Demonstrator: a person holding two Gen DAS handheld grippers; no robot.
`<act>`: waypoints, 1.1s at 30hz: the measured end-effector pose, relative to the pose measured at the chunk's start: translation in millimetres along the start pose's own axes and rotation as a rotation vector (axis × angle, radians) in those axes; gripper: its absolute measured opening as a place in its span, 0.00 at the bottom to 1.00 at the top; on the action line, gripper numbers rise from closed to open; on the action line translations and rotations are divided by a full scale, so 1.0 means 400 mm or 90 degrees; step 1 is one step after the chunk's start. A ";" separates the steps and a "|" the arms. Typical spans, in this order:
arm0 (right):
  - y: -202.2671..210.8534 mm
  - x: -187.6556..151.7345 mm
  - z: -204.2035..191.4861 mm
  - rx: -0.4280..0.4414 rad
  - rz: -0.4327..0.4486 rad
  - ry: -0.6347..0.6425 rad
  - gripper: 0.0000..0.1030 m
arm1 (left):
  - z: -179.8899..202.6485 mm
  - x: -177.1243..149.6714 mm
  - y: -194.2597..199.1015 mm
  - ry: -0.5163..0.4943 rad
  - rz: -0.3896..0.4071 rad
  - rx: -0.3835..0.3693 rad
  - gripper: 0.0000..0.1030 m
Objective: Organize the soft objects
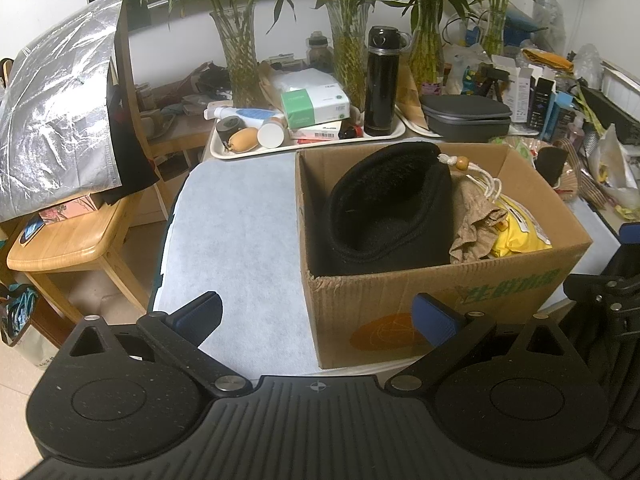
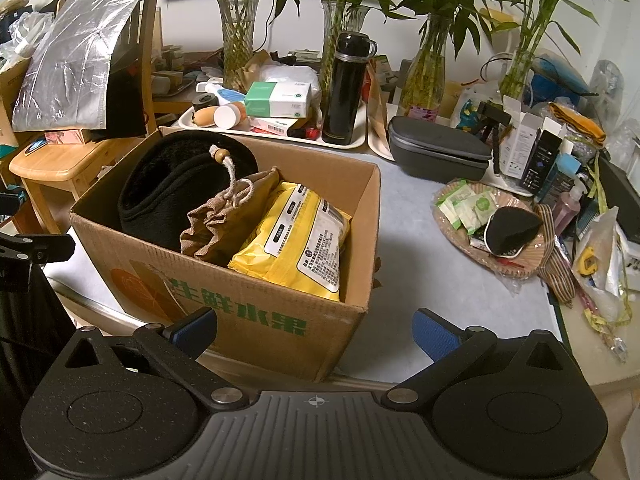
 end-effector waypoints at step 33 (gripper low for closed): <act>0.005 0.005 0.010 -0.012 0.007 -0.004 1.00 | 0.004 -0.007 0.001 0.000 -0.003 -0.008 1.00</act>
Point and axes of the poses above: each gripper's, at about its wrist camera, not at the fingertips, and y roughly against the way its jaws point, z to its right, x to its top, the point moved 9 cm from there along -y, roughly the way its jaws point, and after that the axes turned 10 degrees about -z, right-handed, at the moved point
